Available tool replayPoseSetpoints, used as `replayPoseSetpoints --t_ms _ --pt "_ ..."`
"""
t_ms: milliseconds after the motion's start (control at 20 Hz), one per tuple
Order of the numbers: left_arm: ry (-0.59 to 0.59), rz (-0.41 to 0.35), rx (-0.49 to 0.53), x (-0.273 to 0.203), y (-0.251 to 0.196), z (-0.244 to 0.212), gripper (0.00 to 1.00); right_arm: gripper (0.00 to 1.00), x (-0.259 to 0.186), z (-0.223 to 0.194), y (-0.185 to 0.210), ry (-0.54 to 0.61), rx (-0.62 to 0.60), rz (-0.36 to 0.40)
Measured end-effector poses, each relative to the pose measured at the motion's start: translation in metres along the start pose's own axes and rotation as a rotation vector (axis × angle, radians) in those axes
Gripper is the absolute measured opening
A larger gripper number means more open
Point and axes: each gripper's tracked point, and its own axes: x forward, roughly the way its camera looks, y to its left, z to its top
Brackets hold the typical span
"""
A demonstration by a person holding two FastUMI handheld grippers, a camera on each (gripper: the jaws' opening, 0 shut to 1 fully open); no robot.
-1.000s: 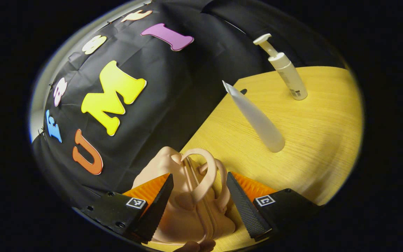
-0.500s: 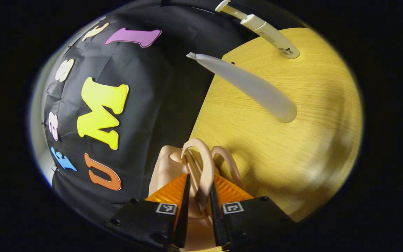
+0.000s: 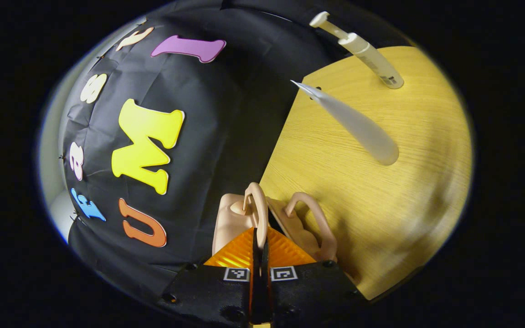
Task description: First open the suitcase, pack the skin care products into it, and then close the suitcase.
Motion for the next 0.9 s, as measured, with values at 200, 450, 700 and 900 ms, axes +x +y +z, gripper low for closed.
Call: replayPoseSetpoints --t_ms 200,450,700,900 --pt "0.008 0.016 -0.112 -0.011 0.042 -0.006 0.03 0.78 0.001 0.01 0.024 -0.012 0.006 0.025" --pt "0.031 0.017 -0.237 -0.021 0.106 -0.029 0.03 0.78 -0.005 0.03 0.063 -0.057 -0.01 0.068" --pt "0.068 0.037 -0.412 -0.028 0.167 -0.082 0.02 0.8 -0.006 0.034 0.09 -0.068 -0.039 0.096" --pt "0.089 0.095 -0.5 -0.031 0.209 -0.139 0.03 0.8 -0.003 0.021 0.105 -0.025 -0.058 0.101"
